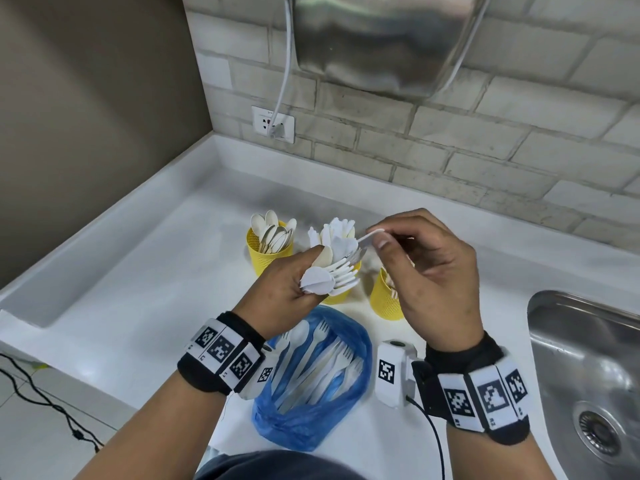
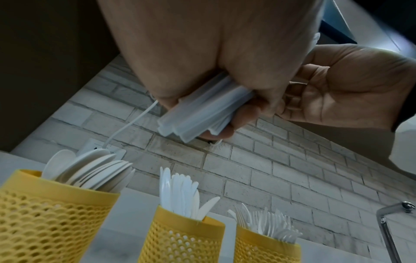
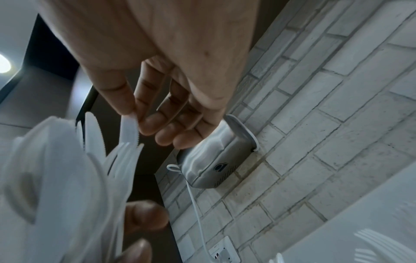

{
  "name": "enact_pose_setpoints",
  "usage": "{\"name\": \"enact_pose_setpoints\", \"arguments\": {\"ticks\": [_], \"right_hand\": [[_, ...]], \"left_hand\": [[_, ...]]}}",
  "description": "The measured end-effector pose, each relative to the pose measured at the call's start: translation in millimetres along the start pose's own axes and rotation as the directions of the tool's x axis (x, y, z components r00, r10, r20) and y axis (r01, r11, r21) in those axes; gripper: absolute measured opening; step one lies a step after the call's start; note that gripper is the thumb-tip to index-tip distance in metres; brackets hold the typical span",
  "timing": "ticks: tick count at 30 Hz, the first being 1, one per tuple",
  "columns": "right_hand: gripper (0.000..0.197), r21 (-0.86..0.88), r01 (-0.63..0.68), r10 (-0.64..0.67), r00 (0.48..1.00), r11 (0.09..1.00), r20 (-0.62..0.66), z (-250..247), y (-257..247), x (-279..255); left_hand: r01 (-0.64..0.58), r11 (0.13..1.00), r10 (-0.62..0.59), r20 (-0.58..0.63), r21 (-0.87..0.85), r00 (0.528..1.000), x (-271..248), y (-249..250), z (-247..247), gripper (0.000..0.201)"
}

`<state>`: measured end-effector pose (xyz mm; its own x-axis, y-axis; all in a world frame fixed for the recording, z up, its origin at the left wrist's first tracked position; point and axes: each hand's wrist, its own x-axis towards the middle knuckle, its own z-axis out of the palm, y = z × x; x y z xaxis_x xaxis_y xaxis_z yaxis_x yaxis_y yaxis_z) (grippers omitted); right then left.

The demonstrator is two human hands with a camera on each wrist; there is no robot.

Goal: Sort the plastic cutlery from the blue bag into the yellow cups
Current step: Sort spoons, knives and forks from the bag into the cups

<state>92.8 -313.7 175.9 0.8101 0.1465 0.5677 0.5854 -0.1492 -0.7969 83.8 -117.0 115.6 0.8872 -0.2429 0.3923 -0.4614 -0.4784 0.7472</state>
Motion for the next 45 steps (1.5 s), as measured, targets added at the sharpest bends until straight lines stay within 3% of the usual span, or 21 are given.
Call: {"name": "enact_pose_setpoints", "arguments": {"ticks": [3, 10, 15, 17, 22, 26, 31, 36, 42, 45], "right_hand": [[0.009, 0.047, 0.019, -0.015, 0.997, 0.999, -0.072, -5.5, -4.7, 2.7], [0.008, 0.270, 0.102, -0.017, 0.953, 0.958, -0.302, -15.4, -24.9, 14.2], [0.009, 0.435, 0.178, 0.078, 0.857, 0.883, -0.509, -26.8, -38.9, 23.0], [0.008, 0.407, 0.196, 0.063, 0.837, 0.892, -0.543, -29.5, -42.5, 23.3], [0.008, 0.148, 0.180, -0.113, 0.919, 0.972, -0.379, -19.8, -35.0, 15.9], [0.012, 0.022, -0.079, 0.081, 0.990, 0.997, -0.112, -7.6, -22.3, 7.6], [0.010, -0.053, -0.229, 0.233, 0.966, 0.972, 0.112, 0.4, -8.5, 1.0], [0.009, -0.050, -0.255, 0.260, 0.949, 0.966, 0.181, -1.7, -8.6, 1.0], [0.016, -0.112, -0.154, 0.161, 0.985, 0.982, 0.055, 3.3, -9.0, 3.5], [0.014, -0.103, -0.157, 0.166, 0.982, 0.982, 0.086, 5.0, -9.4, 3.8]], "left_hand": [[0.074, 0.997, -0.073, 0.031, -0.025, 0.997, -2.2, -8.0, 3.7, 0.027], [0.101, 0.992, -0.099, 0.040, -0.069, 0.994, -1.9, -8.4, 5.1, 0.032], [0.127, 0.986, -0.124, 0.042, -0.107, 0.991, -4.7, -9.7, 5.6, 0.035], [0.136, 0.984, -0.132, 0.042, -0.115, 0.990, -5.0, -10.5, 5.1, 0.037], [0.131, 0.988, -0.128, 0.038, -0.087, 0.991, -3.9, -10.5, 5.6, 0.034], [0.118, 0.991, -0.116, 0.036, -0.066, 0.993, -3.9, -11.0, 6.1, 0.030], [0.106, 0.994, -0.104, 0.045, -0.040, 0.994, -4.9, -13.4, 6.7, 0.036], [0.099, 0.995, -0.099, 0.043, -0.017, 0.994, -5.8, -15.7, 5.8, 0.041], [0.138, 0.990, -0.139, 0.053, 0.020, 0.989, -7.1, -18.5, 7.2, 0.041], [0.118, 0.993, -0.119, 0.050, 0.023, 0.992, -7.1, -19.1, 8.0, 0.042]]}}
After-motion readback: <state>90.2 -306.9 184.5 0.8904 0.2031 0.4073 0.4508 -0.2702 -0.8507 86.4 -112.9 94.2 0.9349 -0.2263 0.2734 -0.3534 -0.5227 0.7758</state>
